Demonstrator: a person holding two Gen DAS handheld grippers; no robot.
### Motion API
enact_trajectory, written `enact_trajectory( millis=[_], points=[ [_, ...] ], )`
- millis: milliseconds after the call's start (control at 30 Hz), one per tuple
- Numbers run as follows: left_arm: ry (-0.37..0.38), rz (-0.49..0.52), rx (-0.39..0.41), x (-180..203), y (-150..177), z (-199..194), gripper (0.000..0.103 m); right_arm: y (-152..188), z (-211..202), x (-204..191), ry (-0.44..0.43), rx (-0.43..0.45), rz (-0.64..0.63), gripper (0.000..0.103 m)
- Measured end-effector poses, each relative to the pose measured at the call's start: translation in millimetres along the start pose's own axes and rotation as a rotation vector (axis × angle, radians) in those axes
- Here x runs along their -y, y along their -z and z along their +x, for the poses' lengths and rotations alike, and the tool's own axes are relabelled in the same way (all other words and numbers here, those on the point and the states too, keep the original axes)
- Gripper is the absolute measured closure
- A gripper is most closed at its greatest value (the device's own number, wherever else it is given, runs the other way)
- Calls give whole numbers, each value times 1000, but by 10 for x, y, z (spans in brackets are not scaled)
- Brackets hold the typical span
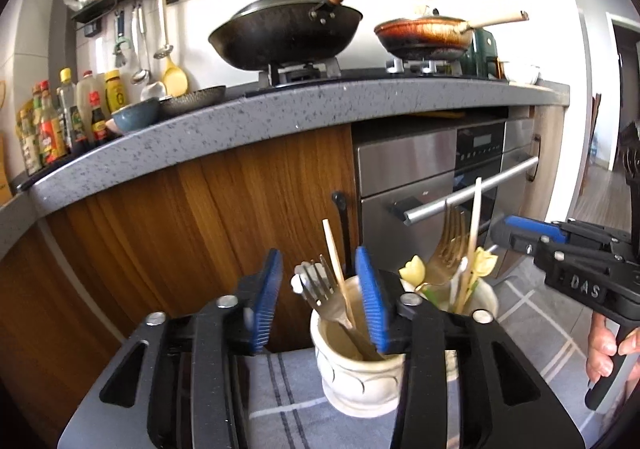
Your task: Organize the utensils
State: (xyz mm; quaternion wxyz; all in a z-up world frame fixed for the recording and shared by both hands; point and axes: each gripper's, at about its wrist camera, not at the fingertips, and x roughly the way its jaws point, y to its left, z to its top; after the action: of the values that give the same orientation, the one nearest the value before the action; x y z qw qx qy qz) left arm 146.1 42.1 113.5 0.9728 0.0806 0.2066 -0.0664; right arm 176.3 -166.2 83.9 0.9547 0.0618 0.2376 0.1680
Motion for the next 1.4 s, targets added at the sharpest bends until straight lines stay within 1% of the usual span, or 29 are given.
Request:
enact_trajectory(
  millis=[33,67,167,200,233,300,400,467,533,600,700,800,933,1133,1400],
  points=[
    [0,-15,6,-22,10,-75,34,8,-36,-3,1,-4,0,64],
    [3,-33,13,-45,36,-153,33,30,-85,-6,11,-17,2,62],
    [22,-67,-3,-65,158,-289,32,132,-189,-8,31,-53,3,47],
    [24,-78,-9,-65,221,-327,29,200,-235,-14,39,-67,2,45],
    [22,-91,-22,-55,317,-367,23,250,-259,-17,43,-76,1,44],
    [16,-108,-36,-47,449,-415,23,381,-318,-20,51,-95,7,35],
    [32,-142,-75,-15,686,-454,22,607,-397,-17,46,-120,36,30],
    [22,-144,-101,27,838,-460,21,723,-429,-30,51,-127,42,27],
    [7,-152,-113,61,970,-461,7,826,-446,-44,58,-127,43,23],
    [-3,-149,-105,103,1087,-464,7,916,-458,-65,66,-121,36,16],
    [-45,-120,-100,167,1192,-415,6,1036,-431,-76,64,-112,23,10],
    [-55,-128,-112,177,1289,-337,5,1119,-387,-79,51,-100,17,6],
    [-67,-139,-144,160,1372,-212,5,1177,-348,-109,80,-70,-29,6],
    [-49,-166,-192,114,1459,-78,5,1244,-245,-57,85,-96,-34,6],
    [-51,-195,-205,92,1483,-13,5,1258,-178,8,78,-108,-11,6]
  ],
)
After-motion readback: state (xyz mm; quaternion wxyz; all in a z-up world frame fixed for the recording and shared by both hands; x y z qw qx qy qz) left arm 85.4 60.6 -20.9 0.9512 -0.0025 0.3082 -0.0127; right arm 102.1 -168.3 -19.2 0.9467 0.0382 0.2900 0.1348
